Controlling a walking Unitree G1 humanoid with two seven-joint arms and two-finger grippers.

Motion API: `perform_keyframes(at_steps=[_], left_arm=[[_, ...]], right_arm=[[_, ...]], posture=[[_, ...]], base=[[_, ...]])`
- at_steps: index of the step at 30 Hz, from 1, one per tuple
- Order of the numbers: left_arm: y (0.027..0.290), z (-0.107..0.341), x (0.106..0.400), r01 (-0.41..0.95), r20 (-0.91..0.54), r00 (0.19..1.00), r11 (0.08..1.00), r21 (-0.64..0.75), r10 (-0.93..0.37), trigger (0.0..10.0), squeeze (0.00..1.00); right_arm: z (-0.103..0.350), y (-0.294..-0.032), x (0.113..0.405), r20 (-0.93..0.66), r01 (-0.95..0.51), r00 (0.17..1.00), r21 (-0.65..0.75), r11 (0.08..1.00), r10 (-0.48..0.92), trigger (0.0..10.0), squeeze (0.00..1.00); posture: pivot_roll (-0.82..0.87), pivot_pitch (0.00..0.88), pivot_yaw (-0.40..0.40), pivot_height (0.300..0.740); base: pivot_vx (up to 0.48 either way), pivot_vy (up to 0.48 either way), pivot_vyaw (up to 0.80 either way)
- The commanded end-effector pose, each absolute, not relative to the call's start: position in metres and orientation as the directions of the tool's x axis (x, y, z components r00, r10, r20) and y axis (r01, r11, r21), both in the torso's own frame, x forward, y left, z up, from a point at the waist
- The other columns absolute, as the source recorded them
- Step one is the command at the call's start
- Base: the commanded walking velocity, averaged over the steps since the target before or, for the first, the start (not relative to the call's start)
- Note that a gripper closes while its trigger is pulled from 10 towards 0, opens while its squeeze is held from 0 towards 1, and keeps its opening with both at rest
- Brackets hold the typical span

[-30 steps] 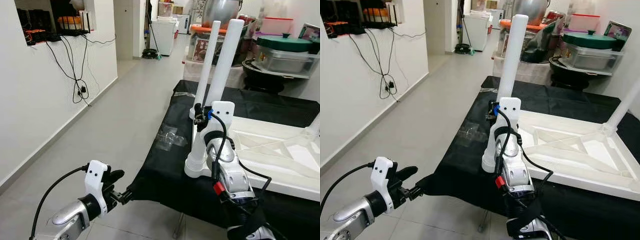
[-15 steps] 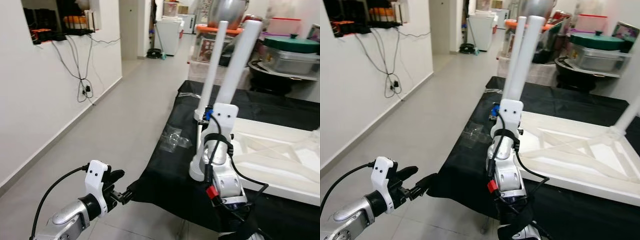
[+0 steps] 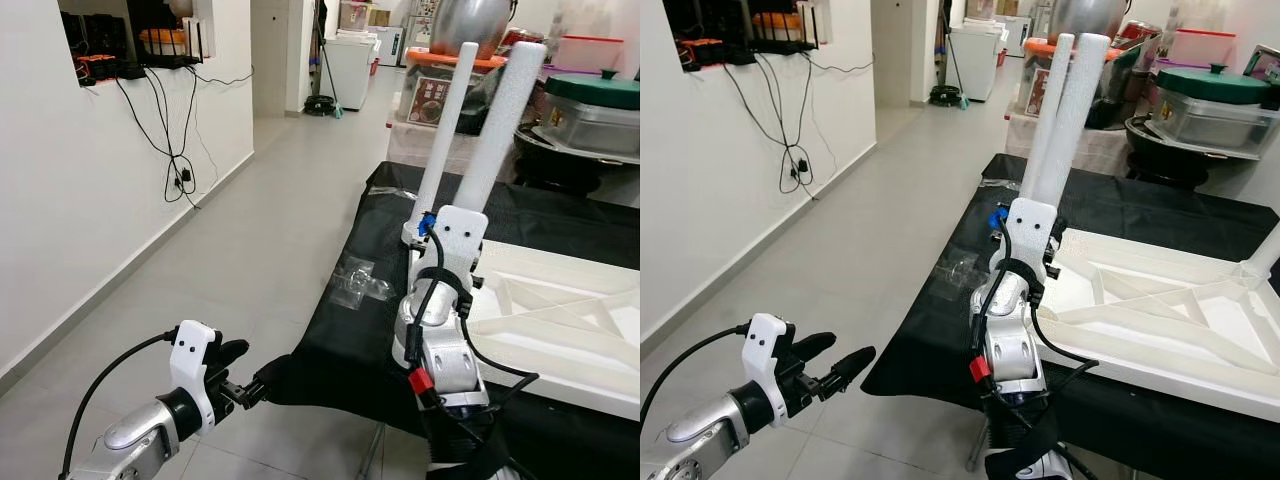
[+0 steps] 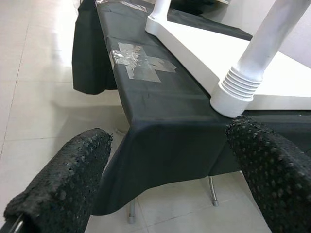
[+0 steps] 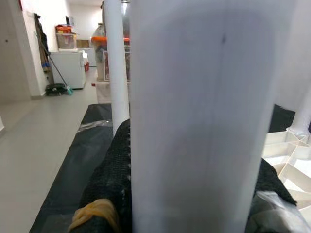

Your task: Building children table

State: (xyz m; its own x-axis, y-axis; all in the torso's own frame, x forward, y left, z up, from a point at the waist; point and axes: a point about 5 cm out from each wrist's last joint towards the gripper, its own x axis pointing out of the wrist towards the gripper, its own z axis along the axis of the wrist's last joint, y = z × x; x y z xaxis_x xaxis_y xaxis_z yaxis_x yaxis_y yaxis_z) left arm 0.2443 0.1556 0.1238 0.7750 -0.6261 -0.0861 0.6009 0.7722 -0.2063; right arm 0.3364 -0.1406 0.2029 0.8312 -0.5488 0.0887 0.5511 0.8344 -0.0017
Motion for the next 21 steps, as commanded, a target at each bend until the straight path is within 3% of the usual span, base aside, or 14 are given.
perform_keyframes(at_steps=[1, 12, 21], left_arm=[[0.1555, 0.1216, 0.2446, 0.601, -0.092, 0.774, 0.773, -0.202, -0.626, 10.0, 0.00], [0.1558, 0.1217, 0.2443, 0.601, -0.092, 0.774, 0.773, -0.201, -0.626, 10.0, 0.00], [0.1558, 0.1219, 0.2450, 0.606, -0.094, 0.771, 0.771, -0.197, -0.630, 10.0, 0.00]], right_arm=[[0.1370, -0.1677, 0.3235, -0.199, 0.633, 0.729, -0.171, 0.755, -0.655, 10.0, 0.00], [0.1400, -0.1664, 0.3226, -0.190, 0.650, 0.715, -0.175, 0.740, -0.673, 10.0, 0.00], [0.1451, -0.1647, 0.3232, -0.169, 0.612, 0.767, -0.097, 0.785, -0.618, 10.0, 0.00]], posture=[[0.06, 0.000, -0.067, 0.740], [0.07, 0.000, -0.067, 0.740], [0.06, 0.000, -0.062, 0.740]], base=[[0.000, 0.000, 0.00], [0.000, 0.000, 0.00], [0.000, 0.000, 0.00]])
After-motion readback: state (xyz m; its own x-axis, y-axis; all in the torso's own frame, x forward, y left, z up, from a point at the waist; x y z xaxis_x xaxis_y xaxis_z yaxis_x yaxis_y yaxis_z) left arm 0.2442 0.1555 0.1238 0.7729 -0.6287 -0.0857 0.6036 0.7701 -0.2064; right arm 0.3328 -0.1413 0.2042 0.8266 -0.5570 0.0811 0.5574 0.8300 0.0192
